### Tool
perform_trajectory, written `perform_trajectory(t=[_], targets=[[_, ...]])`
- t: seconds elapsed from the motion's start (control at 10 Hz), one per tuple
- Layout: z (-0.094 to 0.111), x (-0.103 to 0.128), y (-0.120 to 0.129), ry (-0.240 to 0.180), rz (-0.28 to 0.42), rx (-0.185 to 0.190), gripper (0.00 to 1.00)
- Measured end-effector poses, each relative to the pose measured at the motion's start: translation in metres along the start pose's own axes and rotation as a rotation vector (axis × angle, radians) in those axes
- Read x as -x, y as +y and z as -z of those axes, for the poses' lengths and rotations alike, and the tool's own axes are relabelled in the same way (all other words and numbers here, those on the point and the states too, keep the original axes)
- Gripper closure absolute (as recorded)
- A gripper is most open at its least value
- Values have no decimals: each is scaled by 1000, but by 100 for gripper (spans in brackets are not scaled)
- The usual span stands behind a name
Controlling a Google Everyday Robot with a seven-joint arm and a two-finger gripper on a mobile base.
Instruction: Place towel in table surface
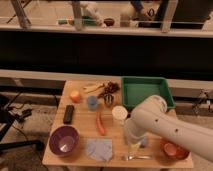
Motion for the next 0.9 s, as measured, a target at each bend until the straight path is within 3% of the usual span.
perform_trajectory(t=[0.2,0.6,0.9], targets=[[-18,20,13,2,49,-5,20],[-61,61,1,-28,133,-12,20],[-75,77,-1,-56,159,-2,20]])
